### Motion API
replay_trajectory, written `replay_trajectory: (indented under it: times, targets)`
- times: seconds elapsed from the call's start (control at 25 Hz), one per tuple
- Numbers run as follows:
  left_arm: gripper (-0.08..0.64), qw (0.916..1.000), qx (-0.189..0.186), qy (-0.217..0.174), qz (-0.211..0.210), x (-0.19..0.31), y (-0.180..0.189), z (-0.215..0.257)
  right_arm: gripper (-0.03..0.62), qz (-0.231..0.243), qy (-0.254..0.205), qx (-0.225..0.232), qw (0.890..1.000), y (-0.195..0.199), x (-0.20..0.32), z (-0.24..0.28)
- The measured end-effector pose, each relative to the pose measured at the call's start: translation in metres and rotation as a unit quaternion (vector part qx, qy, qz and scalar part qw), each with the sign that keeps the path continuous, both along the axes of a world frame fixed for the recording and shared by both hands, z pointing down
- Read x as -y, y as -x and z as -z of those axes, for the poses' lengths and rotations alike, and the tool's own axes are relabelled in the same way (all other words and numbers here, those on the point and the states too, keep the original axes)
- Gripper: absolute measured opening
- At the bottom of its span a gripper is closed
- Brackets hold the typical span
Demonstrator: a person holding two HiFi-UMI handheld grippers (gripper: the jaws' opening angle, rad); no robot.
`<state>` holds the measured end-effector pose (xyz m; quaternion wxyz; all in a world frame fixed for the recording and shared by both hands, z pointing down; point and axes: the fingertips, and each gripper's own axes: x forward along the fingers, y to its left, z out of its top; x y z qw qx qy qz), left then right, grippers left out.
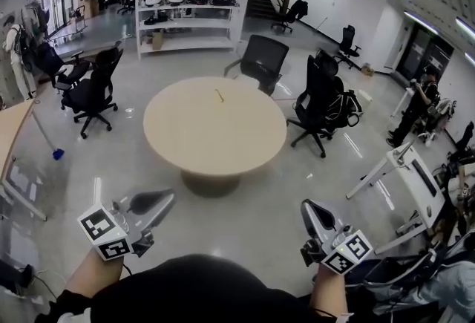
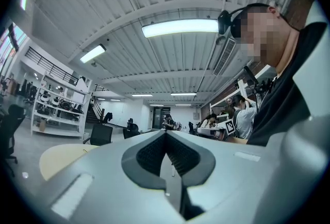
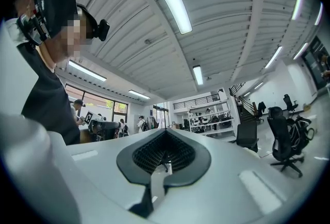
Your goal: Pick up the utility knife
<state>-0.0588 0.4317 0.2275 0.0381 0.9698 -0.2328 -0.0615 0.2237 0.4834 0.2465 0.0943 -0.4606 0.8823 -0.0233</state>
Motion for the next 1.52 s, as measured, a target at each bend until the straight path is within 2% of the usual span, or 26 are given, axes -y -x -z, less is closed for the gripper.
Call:
replay_trajectory:
  times: [0.4,0.64,0.96,1.08,1.24,1.52]
  targets:
    - [0.0,0.9999,0.007,0.004,-0.012,0.029,-0.015,-0.012,0.014,-0.006,0.006,0.003,1.0,-0.011,0.024,-0.013]
    - [0.0,0.9996,-0.005,0.012,-0.024,0.067,0.005,-0.02,0.014,-0.019,0.015,-0.011,1.0,0.008,0.055,-0.015]
    - [0.0,0.9986,-0.028,0.019,-0.041,0.181,0.057,-0.026,0.014,-0.036,0.019,-0.023,0.999,0.064,0.163,-0.003]
    - [0.0,0.9987,-0.028,0.004,-0.044,0.229,0.084,-0.015,0.014,-0.032,0.008,-0.042,0.999,0.096,0.209,0.01]
    - [0.0,0.9989,-0.03,0.0,-0.037,0.291,0.119,-0.013,0.014,-0.034,-0.002,-0.033,0.999,0.127,0.269,0.016]
    - [0.0,0.9986,-0.026,0.013,-0.044,0.374,0.143,-0.029,0.014,-0.05,0.007,-0.033,0.998,0.145,0.347,0.002]
